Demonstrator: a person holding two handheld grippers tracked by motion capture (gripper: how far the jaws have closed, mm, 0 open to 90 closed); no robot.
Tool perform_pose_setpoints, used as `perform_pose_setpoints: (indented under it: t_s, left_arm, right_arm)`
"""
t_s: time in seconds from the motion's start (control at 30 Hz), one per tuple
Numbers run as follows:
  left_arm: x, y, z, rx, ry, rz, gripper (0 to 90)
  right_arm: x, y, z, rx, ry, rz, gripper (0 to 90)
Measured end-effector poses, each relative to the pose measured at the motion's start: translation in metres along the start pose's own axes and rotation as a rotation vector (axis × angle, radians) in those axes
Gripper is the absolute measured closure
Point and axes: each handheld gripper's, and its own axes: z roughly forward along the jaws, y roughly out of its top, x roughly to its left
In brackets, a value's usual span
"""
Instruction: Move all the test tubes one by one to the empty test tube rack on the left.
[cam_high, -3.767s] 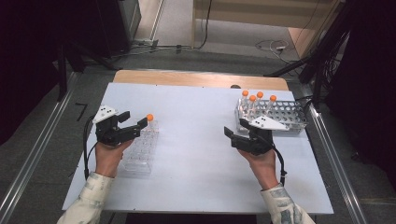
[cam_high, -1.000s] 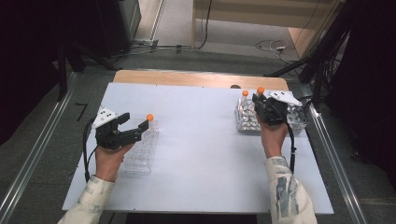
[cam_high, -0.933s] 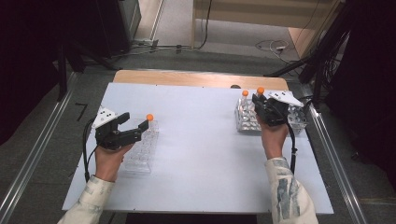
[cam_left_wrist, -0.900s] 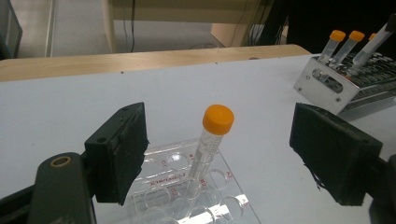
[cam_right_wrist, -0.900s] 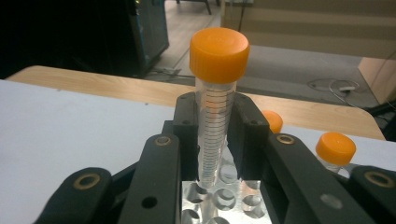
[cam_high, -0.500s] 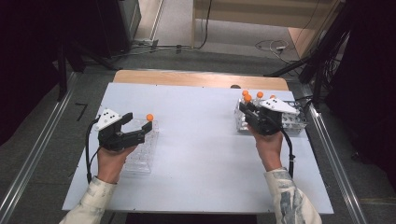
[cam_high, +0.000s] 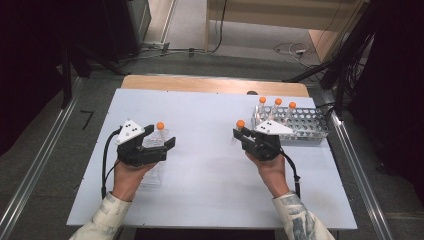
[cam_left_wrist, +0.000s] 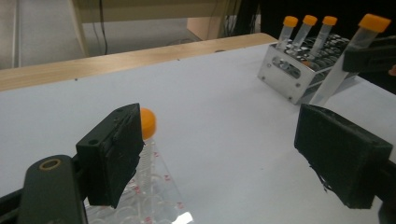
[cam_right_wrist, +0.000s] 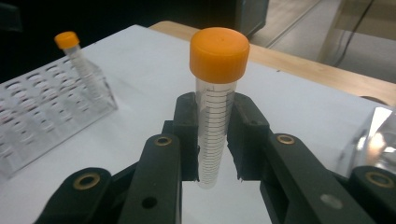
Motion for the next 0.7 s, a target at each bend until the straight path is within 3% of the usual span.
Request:
perform_pose_setpoints:
  t_s: [0.3, 0.7]
  left_arm:
    - [-0.014, 0.000, 0.001, -0.002, -0.034, 0.024, 16.0]
    - [-0.030, -0.001, 0.008, 0.003, -0.082, 0.051, 18.1]
  right_arm:
    - [0.023, -0.010, 0.017, 0.042, 0.062, -0.032, 72.1]
    - [0.044, -0.010, 0.023, 0.051, 0.135, -0.057, 72.0]
